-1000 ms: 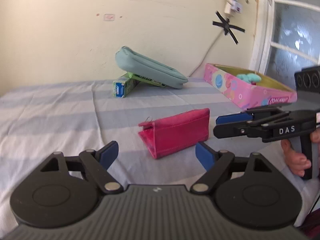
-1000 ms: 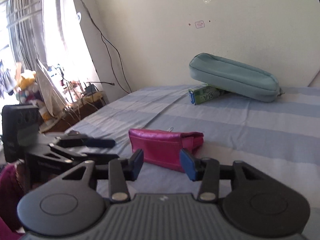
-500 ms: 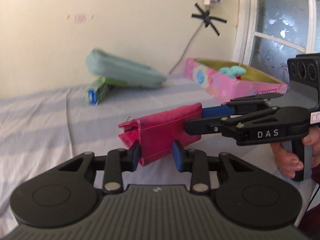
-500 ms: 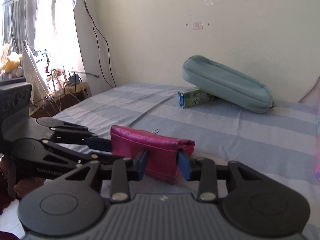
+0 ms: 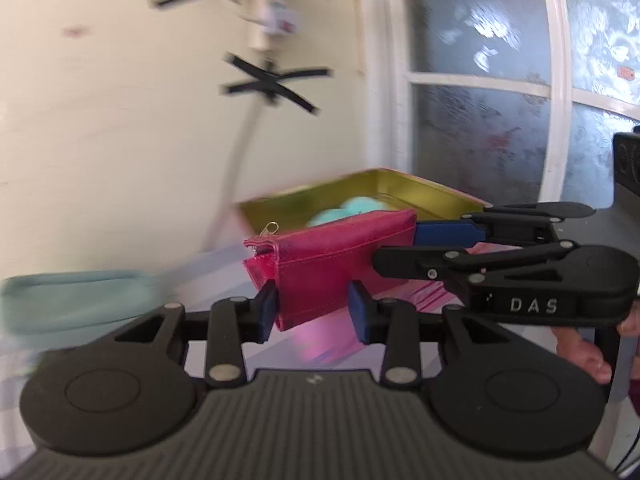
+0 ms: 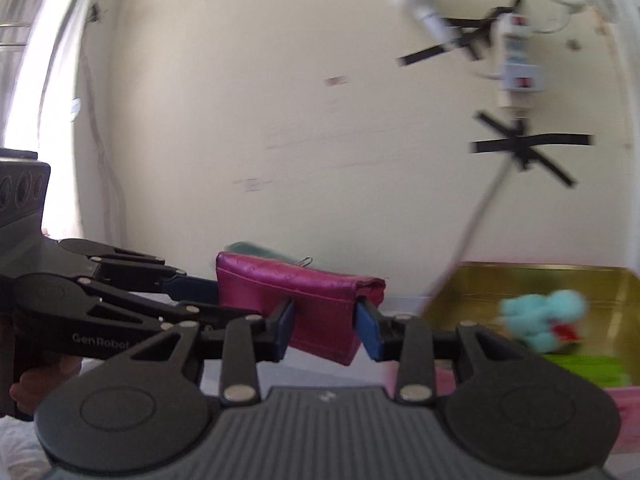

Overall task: Organize objects
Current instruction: 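Lift the magenta pouch and carry it over the pink tin, then lower the pouch into the tin and open the left gripper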

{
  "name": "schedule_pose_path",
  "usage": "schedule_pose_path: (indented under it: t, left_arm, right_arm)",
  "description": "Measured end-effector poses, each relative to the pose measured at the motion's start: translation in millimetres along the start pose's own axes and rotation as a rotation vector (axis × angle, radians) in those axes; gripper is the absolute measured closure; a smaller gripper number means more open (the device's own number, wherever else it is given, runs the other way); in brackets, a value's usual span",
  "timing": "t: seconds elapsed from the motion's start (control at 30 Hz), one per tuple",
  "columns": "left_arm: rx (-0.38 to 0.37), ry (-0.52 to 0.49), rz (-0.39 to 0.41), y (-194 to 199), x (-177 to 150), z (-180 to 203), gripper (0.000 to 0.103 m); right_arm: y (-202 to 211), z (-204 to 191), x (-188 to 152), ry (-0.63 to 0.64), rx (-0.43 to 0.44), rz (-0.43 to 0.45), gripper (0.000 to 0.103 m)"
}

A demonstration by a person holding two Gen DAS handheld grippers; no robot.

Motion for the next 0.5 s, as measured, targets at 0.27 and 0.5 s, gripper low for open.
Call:
schedule_pose_path:
  t: [0.27, 0.5]
  left_arm:
    - [-0.104, -0.021, -0.127, -113, 26, 57, 0.061]
    - [-0.100, -0.065, -0.346, -192, 11, 72, 0.058]
  right_arm:
    - [10, 129, -6, -0.084, -0.188, -0.079, 0.069]
    - [-26, 198, -18, -0.098, -0.266, -0.255, 0.069]
Point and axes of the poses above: each gripper's, at about its wrist camera, not at the fingertips, and y roughly against the way its jaws point, z to its right, x to its top, the point moved 8 cm from there along -y, roughly the way its jaws point, and after that the axes turned 5 degrees about z, right-handed, at the moved point
